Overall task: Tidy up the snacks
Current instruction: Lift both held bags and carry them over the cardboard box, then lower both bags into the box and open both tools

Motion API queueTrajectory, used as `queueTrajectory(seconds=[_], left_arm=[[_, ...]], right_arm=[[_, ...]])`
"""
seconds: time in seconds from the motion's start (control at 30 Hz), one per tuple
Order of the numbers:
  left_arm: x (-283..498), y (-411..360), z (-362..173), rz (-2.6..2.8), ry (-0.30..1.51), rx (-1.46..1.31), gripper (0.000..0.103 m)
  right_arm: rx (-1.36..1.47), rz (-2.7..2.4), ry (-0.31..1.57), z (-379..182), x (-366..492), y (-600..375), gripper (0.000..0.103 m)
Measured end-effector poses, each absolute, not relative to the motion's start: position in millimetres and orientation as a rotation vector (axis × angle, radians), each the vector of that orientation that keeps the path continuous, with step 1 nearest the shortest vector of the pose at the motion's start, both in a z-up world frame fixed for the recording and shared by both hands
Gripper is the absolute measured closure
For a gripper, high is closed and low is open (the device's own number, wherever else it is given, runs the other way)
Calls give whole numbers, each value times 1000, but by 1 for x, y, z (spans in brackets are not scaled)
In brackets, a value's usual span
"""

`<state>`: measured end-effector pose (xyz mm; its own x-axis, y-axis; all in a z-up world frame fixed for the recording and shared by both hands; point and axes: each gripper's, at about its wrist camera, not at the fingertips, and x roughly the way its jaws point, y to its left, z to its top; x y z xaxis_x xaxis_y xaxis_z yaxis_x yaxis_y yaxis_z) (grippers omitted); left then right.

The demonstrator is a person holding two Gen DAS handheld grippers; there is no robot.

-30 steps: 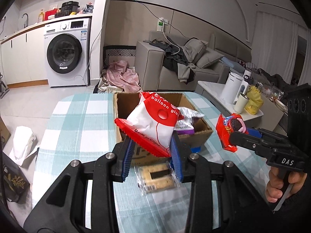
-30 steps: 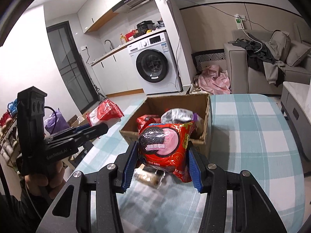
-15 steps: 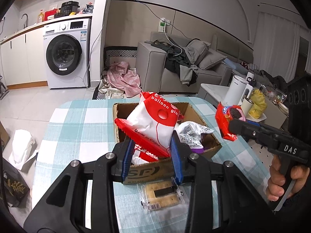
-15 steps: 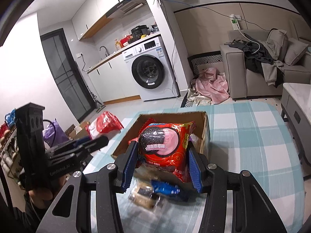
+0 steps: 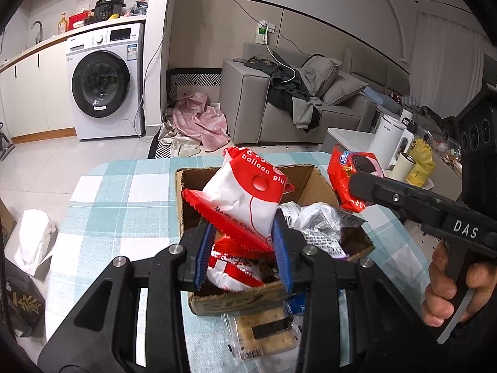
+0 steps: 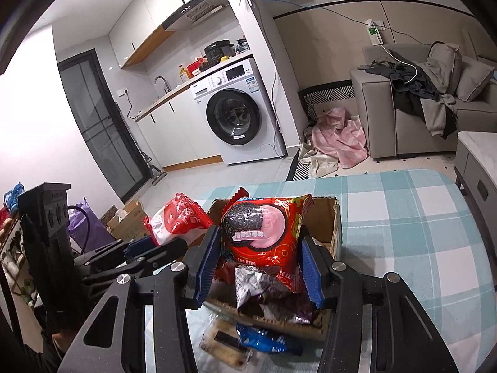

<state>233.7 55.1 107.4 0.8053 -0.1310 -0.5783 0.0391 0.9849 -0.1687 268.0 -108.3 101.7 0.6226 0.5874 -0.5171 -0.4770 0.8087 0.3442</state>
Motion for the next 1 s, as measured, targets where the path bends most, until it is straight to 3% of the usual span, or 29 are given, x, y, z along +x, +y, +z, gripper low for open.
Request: queueTrajectory(seconds=[0.83,1.0], left_arm=[[298,54,54,-85,697,-150,70],[298,58,55,-81,704,-159,70]], right_arm=[[199,579,687,71,310,-98,53],[168,578,666,75,304,-95,49]])
